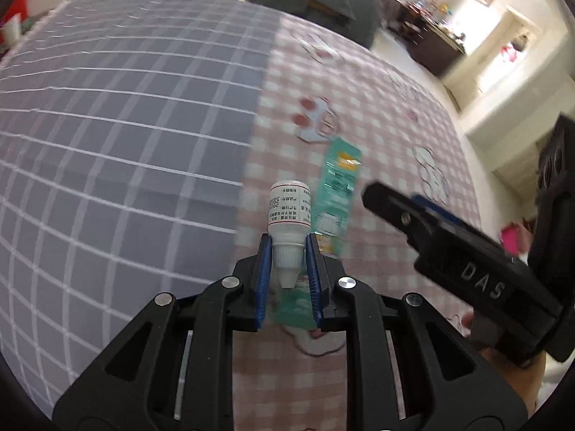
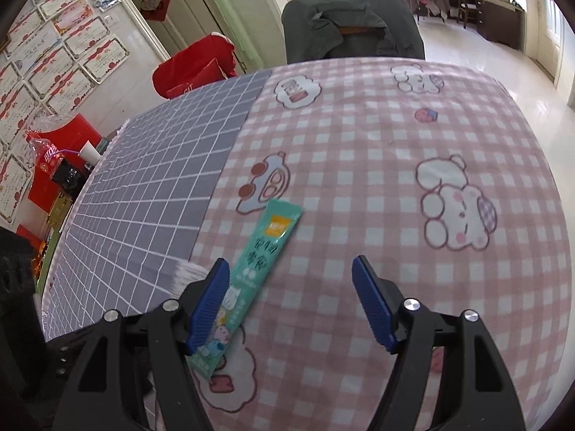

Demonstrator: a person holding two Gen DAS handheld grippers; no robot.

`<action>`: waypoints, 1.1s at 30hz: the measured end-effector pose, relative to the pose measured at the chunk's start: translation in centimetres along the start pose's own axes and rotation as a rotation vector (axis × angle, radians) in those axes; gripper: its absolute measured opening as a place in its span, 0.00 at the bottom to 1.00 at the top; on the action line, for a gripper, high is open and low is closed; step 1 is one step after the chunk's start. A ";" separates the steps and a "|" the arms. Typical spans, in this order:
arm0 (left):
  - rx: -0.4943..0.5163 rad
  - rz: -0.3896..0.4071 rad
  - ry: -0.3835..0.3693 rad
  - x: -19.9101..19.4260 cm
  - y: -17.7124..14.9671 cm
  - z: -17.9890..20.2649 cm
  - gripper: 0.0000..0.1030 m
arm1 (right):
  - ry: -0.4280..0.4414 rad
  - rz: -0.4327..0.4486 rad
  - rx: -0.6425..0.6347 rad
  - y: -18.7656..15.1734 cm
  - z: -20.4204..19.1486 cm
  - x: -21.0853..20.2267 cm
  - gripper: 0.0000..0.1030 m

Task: Collect trash
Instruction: 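Grasp the white dropper bottle with the left tool while the right grasps the teal snack stick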

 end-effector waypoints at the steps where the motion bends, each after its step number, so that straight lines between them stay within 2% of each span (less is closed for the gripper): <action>1: -0.014 0.018 0.023 -0.6 0.1 -0.6 0.19 | 0.004 -0.003 -0.005 -0.2 -0.4 0.0 0.68; 5: -0.029 0.048 0.086 -1.9 0.5 -2.4 0.19 | -0.016 -0.008 -0.045 -1.2 -2.3 0.2 0.68; 8: -0.046 0.060 0.100 -2.6 0.5 -3.2 0.19 | -0.035 -0.007 -0.082 -2.0 -3.8 0.6 0.68; 13: -0.063 0.059 0.113 -3.2 0.0 -3.9 0.19 | -0.148 0.040 -0.209 -2.7 -6.1 0.9 0.68; 14: -0.063 0.060 0.114 -3.2 -0.1 -3.9 0.19 | -0.181 0.047 -0.249 -2.9 -6.5 1.0 0.65; 15: -0.062 0.058 0.114 -3.3 -0.2 -3.9 0.19 | -0.207 0.059 -0.275 -3.1 -6.7 1.0 0.53; 18: -0.059 0.051 0.109 -3.5 -0.6 -3.8 0.19 | -0.193 0.067 -0.272 -3.4 -6.4 0.7 0.35; 21: -0.050 0.042 0.095 -3.7 -1.0 -3.2 0.19 | -0.178 0.059 -0.251 -3.5 -5.4 0.4 0.28; 25: -0.023 0.036 0.074 -3.6 -1.1 -1.6 0.19 | -0.126 0.030 -0.194 -4.0 -3.9 -0.3 0.26; 29: 0.014 0.034 0.051 -3.5 -1.1 1.0 0.19 | -0.043 -0.004 -0.081 -4.6 -1.5 -1.8 0.26; 33: 0.036 0.028 0.018 -3.4 -1.1 3.8 0.19 | 0.014 0.004 0.031 -4.7 1.3 -4.2 0.26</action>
Point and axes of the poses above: each gripper's, at about its wrist camera, not at the fingertips, and x roughly the way its jaws point, z to its right, y to its top, the point moved 4 cm from there along x, roughly the way its jaws point, and after that the axes turned 15 degrees about -y, right-handed, at the moved point
